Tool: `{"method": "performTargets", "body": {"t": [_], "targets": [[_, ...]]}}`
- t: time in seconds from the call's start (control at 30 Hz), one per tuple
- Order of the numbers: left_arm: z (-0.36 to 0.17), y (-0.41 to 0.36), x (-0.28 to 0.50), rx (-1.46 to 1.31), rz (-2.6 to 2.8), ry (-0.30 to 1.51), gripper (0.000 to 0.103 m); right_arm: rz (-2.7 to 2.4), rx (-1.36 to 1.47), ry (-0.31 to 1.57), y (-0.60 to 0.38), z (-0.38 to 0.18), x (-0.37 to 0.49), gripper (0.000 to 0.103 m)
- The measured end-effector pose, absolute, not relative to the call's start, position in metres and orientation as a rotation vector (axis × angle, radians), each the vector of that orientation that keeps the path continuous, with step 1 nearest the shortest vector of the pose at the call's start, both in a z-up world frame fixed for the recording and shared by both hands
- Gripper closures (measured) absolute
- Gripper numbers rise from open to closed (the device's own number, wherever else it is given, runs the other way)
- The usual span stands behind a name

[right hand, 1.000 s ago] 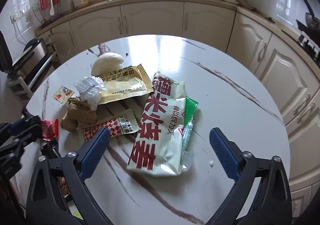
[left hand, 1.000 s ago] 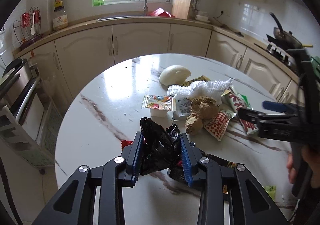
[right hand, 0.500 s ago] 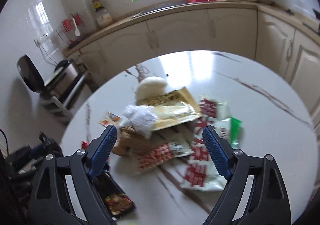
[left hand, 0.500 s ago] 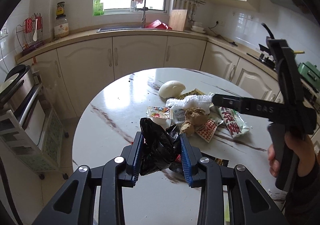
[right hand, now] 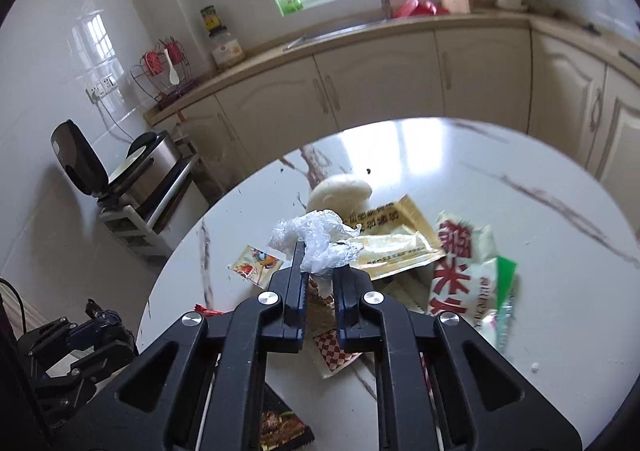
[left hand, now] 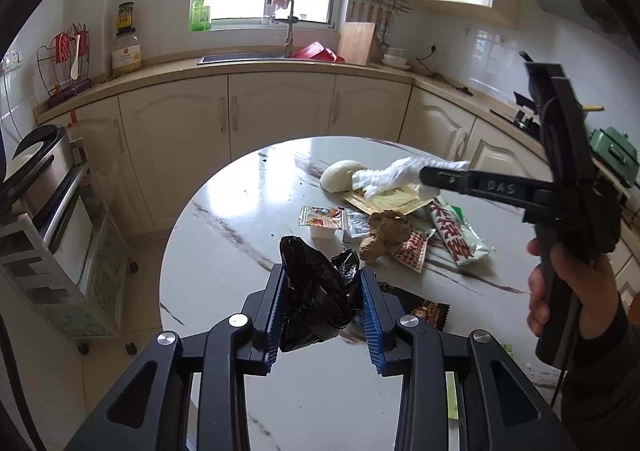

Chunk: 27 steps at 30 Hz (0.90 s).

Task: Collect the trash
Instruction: 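Grasp the white tissue with the right tool while the left holds the black bag, then carry the black bag and tissue over the blue bucket with both tools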

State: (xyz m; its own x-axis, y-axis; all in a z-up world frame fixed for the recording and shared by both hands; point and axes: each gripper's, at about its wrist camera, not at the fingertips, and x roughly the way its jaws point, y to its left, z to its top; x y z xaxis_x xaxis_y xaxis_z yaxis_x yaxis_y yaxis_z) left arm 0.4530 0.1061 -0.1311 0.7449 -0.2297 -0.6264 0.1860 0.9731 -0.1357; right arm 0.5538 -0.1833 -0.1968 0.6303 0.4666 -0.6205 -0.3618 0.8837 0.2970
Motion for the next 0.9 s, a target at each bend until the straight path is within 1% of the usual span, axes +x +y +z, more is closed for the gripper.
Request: {"method": "performTargets", "body": {"t": [0.2,0.4,0.53,0.7,0.9], "targets": [[-0.123,0.129,0.414,-0.114,-0.220,0.668,0.071,0.501,0.127,0.674,-0.181,-0.157,0.500,0.092],[-0.127,0.177,0.354,-0.205,-0.174,0.653,0.071,0.607,0.092,0.651,-0.145,-0.136,0.433,0.092],[-0.143,0.223,0.307,-0.259,-0.100,0.663,0.071,0.699,0.050,0.663,-0.103,-0.138,0.392,0.092],[-0.175,0.289,0.259,-0.331,0.022,0.719,0.071,0.814,0.004,0.683,-0.035,-0.151,0.355,0.092],[-0.219,0.366,0.219,-0.425,0.161,0.786,0.071,0.922,-0.094,0.773,0.058,-0.195,0.331,0.092]]}}
